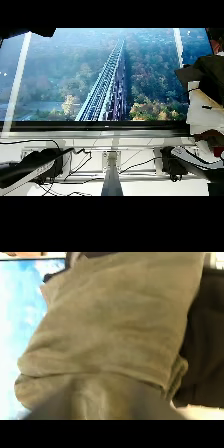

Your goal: Fold the clothes and pants, and hang the long-sleeved shirts on hangers.

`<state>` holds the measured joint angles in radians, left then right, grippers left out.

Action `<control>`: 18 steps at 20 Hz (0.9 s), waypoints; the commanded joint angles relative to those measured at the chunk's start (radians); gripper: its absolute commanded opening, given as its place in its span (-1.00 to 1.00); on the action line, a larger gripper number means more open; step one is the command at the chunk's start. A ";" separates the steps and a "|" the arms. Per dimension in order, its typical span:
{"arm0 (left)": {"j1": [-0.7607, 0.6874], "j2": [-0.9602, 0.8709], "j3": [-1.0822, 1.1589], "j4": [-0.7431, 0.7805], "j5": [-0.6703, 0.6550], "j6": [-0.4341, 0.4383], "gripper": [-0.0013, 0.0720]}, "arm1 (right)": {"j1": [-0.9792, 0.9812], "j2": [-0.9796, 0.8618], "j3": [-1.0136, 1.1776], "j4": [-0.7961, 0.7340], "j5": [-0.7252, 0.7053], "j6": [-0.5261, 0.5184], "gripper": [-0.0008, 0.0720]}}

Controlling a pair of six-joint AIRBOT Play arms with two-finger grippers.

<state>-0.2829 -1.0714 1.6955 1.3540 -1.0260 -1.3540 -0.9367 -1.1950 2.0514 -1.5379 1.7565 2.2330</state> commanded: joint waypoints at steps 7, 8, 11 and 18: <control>0.001 0.001 0.000 0.000 0.000 0.000 0.51 | 0.396 0.000 -0.083 0.148 -0.212 -0.459 -0.89; 0.001 0.001 0.000 0.000 0.000 0.000 0.51 | 0.505 -0.003 -0.099 0.147 -0.239 -0.484 -0.89; 0.001 0.001 0.000 0.000 0.000 0.000 0.51 | 0.876 -0.012 -0.108 0.147 -0.366 -0.615 -0.89; 0.001 0.001 0.000 0.000 0.000 0.000 0.51 | 1.472 -0.013 -0.108 0.032 -0.444 -1.011 -0.89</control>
<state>-0.2829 -1.0710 1.6955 1.3537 -1.0260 -1.3540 0.3412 -1.2076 1.9453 -1.4513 1.3445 1.3453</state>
